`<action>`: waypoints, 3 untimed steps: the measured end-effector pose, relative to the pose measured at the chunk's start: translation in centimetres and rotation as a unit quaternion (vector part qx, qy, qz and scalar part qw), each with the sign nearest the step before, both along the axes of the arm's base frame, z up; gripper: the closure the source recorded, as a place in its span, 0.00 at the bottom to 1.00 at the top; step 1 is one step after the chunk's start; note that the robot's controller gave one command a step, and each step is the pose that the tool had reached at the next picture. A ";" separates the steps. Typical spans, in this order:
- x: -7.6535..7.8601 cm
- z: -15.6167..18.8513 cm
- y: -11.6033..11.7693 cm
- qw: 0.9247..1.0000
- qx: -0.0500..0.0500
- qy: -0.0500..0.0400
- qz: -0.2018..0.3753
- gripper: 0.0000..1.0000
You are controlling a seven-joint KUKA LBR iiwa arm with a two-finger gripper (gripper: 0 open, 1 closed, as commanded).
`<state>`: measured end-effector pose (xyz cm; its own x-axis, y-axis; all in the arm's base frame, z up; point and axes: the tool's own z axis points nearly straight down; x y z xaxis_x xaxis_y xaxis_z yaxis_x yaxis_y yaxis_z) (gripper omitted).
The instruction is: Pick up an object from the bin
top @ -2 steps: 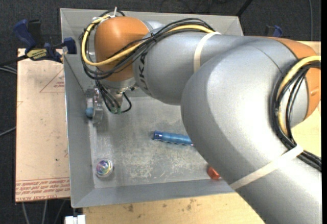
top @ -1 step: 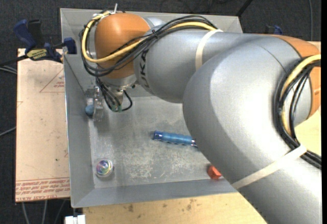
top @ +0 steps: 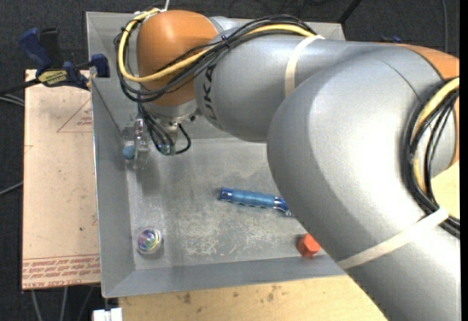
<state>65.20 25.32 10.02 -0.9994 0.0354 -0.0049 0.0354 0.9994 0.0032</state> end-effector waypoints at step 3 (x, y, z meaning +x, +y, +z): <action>0.4 8.1 0.1 1.000 0.000 0.001 -0.001 1.00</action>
Offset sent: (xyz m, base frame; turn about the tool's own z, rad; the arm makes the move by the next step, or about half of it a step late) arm 0.0000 -0.0001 0.0584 0.0000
